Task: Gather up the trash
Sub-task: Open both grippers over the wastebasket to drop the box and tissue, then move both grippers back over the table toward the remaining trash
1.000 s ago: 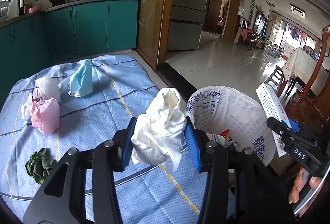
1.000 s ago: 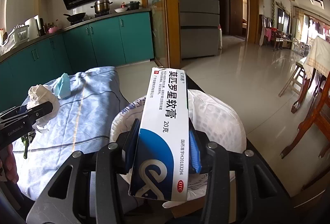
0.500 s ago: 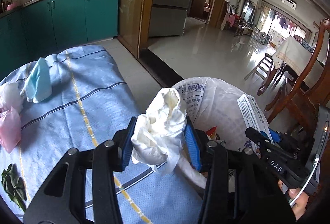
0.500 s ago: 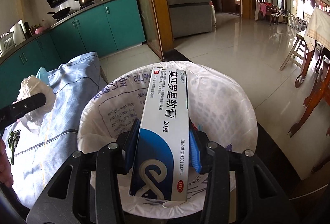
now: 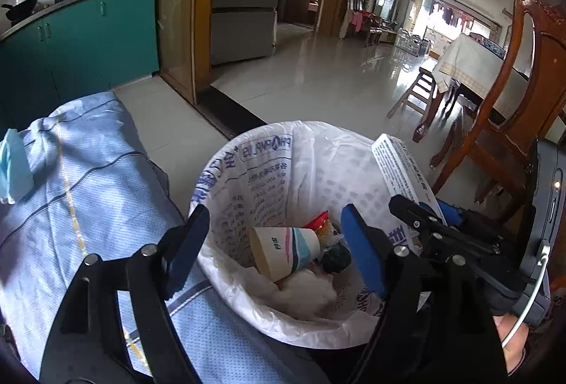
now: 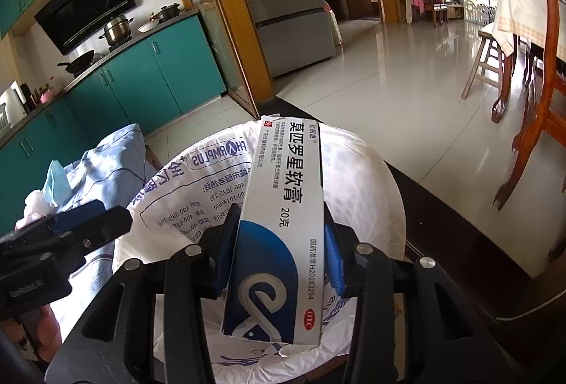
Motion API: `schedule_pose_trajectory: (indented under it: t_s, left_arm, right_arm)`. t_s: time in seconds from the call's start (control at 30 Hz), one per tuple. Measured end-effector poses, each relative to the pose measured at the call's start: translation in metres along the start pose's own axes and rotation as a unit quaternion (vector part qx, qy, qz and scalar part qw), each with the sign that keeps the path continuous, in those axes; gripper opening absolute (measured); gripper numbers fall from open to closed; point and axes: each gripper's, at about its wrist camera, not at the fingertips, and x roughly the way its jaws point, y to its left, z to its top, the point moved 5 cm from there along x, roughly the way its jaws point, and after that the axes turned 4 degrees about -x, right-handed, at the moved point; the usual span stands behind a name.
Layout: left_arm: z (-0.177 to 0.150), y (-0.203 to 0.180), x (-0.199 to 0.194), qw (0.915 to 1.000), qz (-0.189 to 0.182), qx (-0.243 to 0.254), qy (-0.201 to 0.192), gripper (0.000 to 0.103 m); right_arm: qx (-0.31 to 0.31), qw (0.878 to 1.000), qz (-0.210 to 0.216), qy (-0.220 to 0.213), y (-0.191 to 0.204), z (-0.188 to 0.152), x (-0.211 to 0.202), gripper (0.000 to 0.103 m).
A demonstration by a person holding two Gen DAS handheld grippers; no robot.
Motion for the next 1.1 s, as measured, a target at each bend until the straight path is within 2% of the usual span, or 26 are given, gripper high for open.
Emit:
schedule_pose_trajectory:
  t_s: [0.1,0.2,0.27,0.33,0.43,0.67,0.83,0.93,1.03,1.1]
  left_arm:
    - [0.004,0.018,-0.017,0.9988,0.042,-0.014,-0.019,0.078]
    - [0.009,0.042,-0.04,0.994,0.095,-0.028,-0.046,0.078]
    - [0.011,0.058,-0.055,0.9908,0.114,-0.042,-0.06,0.079]
    - [0.014,0.071,-0.069,0.9876,0.127,-0.057,-0.073,0.08]
    - [0.017,0.092,-0.089,0.9819,0.153,-0.07,-0.087,0.081]
    - [0.008,0.144,-0.135,0.9676,0.215,-0.092,-0.094,0.083]
    - [-0.003,0.195,-0.177,0.9497,0.272,-0.12,-0.097,0.086]
    - [-0.011,0.226,-0.203,0.9376,0.296,-0.153,-0.1,0.089]
    - [-0.021,0.257,-0.225,0.9198,0.334,-0.183,-0.097,0.091]
    - [-0.029,0.271,-0.235,0.9137,0.344,-0.196,-0.091,0.091]
  right_arm:
    - [-0.011,1.0,0.001,0.003,0.005,0.0,0.002,0.044]
    - [-0.016,1.0,0.0,0.009,0.007,-0.001,0.004,0.044]
    - [-0.017,1.0,-0.002,0.009,0.009,-0.001,0.005,0.045]
    - [-0.015,1.0,-0.004,0.008,0.01,-0.001,0.005,0.054]
    - [-0.012,1.0,-0.006,0.003,0.012,-0.001,0.004,0.063]
    - [-0.021,1.0,-0.007,-0.007,0.023,0.0,0.003,0.068]
    - [-0.05,0.999,-0.004,-0.013,0.04,-0.004,-0.004,0.069]
    - [-0.061,0.998,0.021,-0.001,0.059,-0.01,-0.007,0.069]
    - [-0.077,0.996,0.05,0.004,0.088,-0.012,-0.013,0.069]
    - [-0.099,0.993,0.07,0.002,0.112,-0.013,-0.019,0.069]
